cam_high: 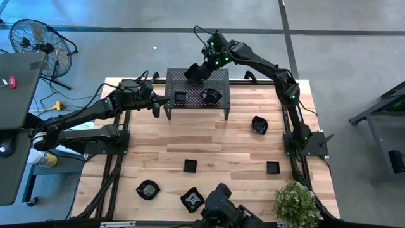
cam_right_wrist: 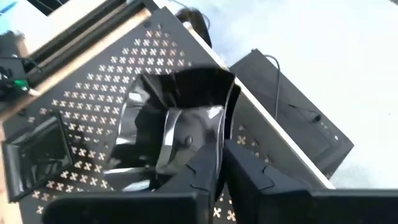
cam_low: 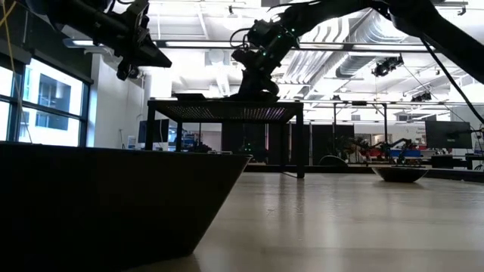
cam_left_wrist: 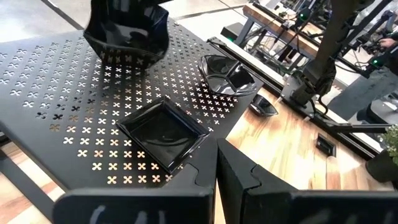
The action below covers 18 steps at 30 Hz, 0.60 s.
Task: Pick & Place Mini shaped plates
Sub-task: Stack the black distorted shaped plate on top of the black distorted shaped plate on the shelf, then stack the black square plate on top of the black square plate on the shelf
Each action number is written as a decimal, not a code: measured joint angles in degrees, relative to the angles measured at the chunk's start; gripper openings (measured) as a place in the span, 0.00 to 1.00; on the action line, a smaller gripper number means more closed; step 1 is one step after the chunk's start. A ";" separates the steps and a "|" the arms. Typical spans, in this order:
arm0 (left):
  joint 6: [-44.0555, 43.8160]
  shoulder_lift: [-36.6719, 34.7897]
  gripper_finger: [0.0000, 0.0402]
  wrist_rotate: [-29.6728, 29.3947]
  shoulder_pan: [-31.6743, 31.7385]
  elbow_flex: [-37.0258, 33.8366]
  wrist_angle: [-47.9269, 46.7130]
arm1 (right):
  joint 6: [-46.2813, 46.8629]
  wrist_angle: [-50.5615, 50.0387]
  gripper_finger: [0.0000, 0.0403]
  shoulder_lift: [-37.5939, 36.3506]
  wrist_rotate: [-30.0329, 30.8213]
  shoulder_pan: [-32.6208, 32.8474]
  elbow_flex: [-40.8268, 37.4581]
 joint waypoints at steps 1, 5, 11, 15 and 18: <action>0.00 0.00 0.00 0.02 0.00 0.00 0.01 | -0.02 0.31 0.08 0.00 0.03 0.00 0.00; 0.00 0.00 0.00 0.06 0.00 0.00 -0.02 | -0.02 0.47 0.15 -0.04 1.20 0.02 0.04; 0.12 0.00 0.00 0.51 0.00 0.00 -2.54 | -0.47 -0.24 0.23 -2.44 1.00 0.16 1.64; 1.59 0.00 0.00 3.61 -0.02 0.00 -4.81 | -6.05 -1.73 0.16 -7.02 1.85 2.73 0.82; 3.49 0.00 0.00 5.09 -0.04 0.00 -5.64 | -12.38 -1.57 0.05 -10.90 -0.09 5.77 -2.78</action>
